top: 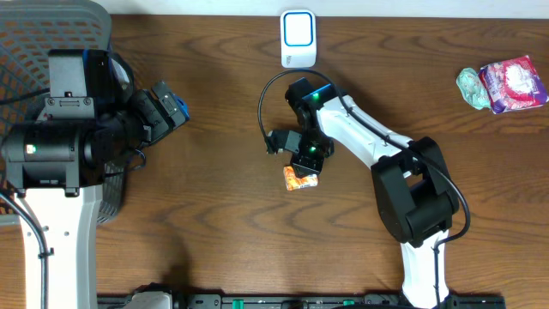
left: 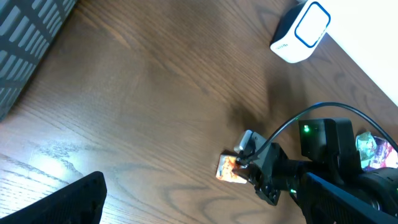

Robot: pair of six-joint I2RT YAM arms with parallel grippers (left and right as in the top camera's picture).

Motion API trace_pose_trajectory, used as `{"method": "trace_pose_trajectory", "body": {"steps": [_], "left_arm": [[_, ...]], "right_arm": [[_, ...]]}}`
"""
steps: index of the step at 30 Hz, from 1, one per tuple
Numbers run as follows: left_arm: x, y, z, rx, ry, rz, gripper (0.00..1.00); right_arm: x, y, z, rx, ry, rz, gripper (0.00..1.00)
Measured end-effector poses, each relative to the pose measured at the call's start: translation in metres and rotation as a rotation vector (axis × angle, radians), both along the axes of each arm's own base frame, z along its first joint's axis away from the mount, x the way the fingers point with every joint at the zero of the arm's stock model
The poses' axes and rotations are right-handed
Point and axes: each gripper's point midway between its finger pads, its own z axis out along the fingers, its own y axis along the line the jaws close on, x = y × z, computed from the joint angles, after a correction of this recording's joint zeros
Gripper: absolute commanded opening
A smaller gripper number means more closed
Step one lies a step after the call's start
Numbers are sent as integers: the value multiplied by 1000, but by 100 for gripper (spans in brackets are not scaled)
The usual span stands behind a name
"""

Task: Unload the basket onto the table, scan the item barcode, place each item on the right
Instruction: 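Lift the tissue pack and present it to the white scanner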

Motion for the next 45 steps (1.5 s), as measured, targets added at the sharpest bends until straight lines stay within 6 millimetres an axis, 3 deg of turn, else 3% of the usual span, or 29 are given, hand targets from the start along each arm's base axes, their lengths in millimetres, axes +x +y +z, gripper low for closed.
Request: {"method": "trace_pose_trajectory", "body": {"steps": [3,5,8,10,13,14,17,19,21,25,29,34,36,37,38,45], "left_arm": [[0,0,0,0,0,0,98],[0,0,0,0,0,0,98],[0,0,0,0,0,0,98],[0,0,0,0,0,0,98],[0,0,0,0,0,0,98],[0,0,0,0,0,0,98],[0,0,0,0,0,0,98],[0,0,0,0,0,0,98],[0,0,0,0,0,0,98],[0,0,0,0,0,0,98],[0,0,0,0,0,0,98],[0,0,0,0,0,0,98],[0,0,0,0,0,0,98],[0,0,0,0,0,0,98],[0,0,0,0,0,0,98],[0,0,0,0,0,0,98]], "right_arm": [[6,-1,-2,-17,-5,-105,1],[11,-2,-3,-50,-6,-231,1],[23,-6,-2,-136,-7,-564,2],[30,-10,-1,-169,10,-779,9],[42,-15,6,-178,18,-926,35],[47,-17,9,-174,11,-952,63],[59,-20,20,-162,-9,-994,97],[69,-19,27,-136,-32,-993,99],[69,-21,28,-132,-44,-932,94],[59,-23,27,-126,-37,-748,65],[42,-24,16,-116,-2,-593,53],[29,-27,-2,-69,42,-520,49],[28,-27,-8,-48,55,-521,32],[27,-25,-10,-19,66,-518,5],[24,-23,-10,-2,79,-518,1],[28,-21,-5,4,62,-553,1]]}}
